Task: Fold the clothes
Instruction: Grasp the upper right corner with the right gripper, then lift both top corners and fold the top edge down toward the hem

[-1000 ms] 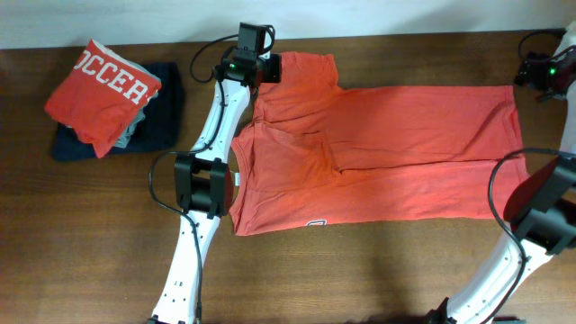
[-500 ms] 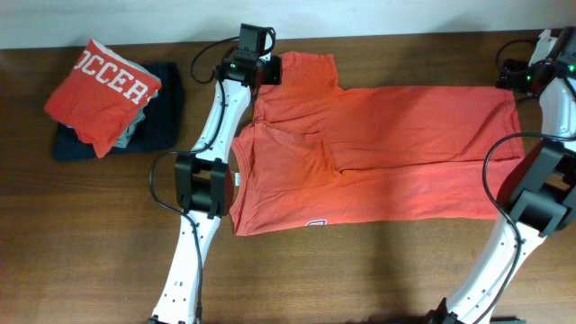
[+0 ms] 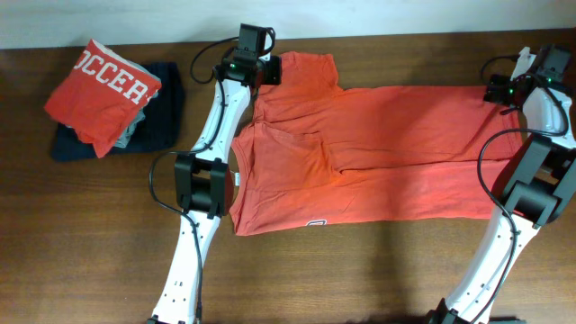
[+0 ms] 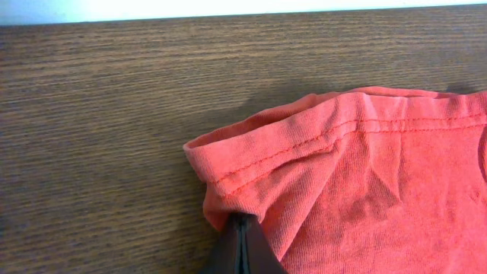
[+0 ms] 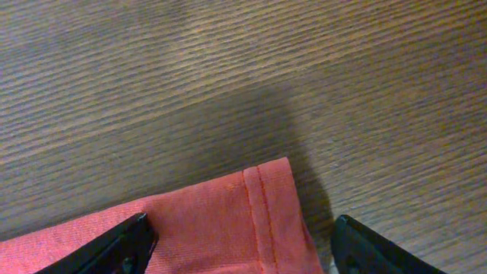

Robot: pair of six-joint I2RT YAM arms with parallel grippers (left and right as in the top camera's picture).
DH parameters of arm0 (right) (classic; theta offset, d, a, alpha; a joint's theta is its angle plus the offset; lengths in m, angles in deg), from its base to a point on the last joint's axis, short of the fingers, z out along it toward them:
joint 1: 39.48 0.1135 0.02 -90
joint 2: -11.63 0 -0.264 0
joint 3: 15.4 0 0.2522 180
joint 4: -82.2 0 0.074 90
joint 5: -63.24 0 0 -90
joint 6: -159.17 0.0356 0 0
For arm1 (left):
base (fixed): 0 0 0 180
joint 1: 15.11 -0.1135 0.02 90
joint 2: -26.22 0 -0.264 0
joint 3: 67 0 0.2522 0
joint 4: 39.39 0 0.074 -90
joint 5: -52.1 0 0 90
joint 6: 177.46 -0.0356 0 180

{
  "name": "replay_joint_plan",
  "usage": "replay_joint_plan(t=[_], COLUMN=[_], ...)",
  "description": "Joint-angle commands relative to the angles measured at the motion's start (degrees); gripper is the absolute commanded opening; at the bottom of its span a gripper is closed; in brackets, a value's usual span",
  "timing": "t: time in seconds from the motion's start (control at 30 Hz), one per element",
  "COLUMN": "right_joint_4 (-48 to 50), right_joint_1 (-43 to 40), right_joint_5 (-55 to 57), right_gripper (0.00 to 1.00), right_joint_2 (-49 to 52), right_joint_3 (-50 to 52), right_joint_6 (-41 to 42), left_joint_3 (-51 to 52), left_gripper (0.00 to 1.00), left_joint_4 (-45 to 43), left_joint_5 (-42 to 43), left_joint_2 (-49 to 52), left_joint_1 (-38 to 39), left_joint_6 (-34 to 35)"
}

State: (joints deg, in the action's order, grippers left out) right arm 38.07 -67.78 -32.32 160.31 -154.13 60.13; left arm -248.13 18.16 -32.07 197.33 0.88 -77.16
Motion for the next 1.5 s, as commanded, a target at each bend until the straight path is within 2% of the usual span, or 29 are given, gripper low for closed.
replay_joint_plan(t=[0.0,0.1,0.2,0.27,0.5,0.83,0.93,1.23,1.33,1.47], right_joint_4=[-0.2,-0.22,-0.22,-0.2,0.22,-1.42,-3.17,-9.68,-12.17,-15.43], right_joint_1=[0.63,0.63,0.63,0.63,0.63,0.66,0.63,0.55,0.55,0.52], right_joint_5=[-0.04,0.04,0.2,0.22,0.17,0.15,0.17,0.15,0.15,0.15], right_gripper=[0.66,0.45,0.18,0.05,0.04,0.04,0.04,0.04,0.04,0.04], right_joint_2=[1.75,1.75,1.7,1.57,0.11,-3.85,-5.46,-10.99,-13.11,-15.85], right_joint_3=[-0.57,-0.59,-0.59,-0.63,-0.87,-2.14,-2.14,-2.14,-2.14,-2.14], right_joint_6=[-0.17,-0.2,-0.2,-0.17,-0.17,-0.17,-0.22,-1.31,-1.49,-2.84], left_joint_3=[-1.44,-1.44,-1.44,-1.44,-1.44,-1.44,-1.44,-1.44,-1.44,-1.46], left_gripper=[0.01,0.01,0.01,0.01,0.01,0.01,0.01,0.0,0.01,0.01], left_joint_4=[0.26,0.24,0.24,0.24,1.4,3.63,4.79,12.72,15.61,18.32], left_joint_5=[0.2,0.2,0.2,0.2,0.42,1.33,4.02,4.5,4.5,4.5], left_joint_2=[-3.23,-3.23,-3.23,-3.23,-5.11,-10.62,-11.82,-13.81,-15.1,-17.14], left_joint_1=[-0.42,-0.42,-0.42,-0.42,-0.46,-0.46,-0.46,-0.57,-0.57,-0.68], left_joint_6=[0.07,0.07,0.07,0.07,-5.4,-6.36,-6.58,-7.08,-10.16,-10.43])
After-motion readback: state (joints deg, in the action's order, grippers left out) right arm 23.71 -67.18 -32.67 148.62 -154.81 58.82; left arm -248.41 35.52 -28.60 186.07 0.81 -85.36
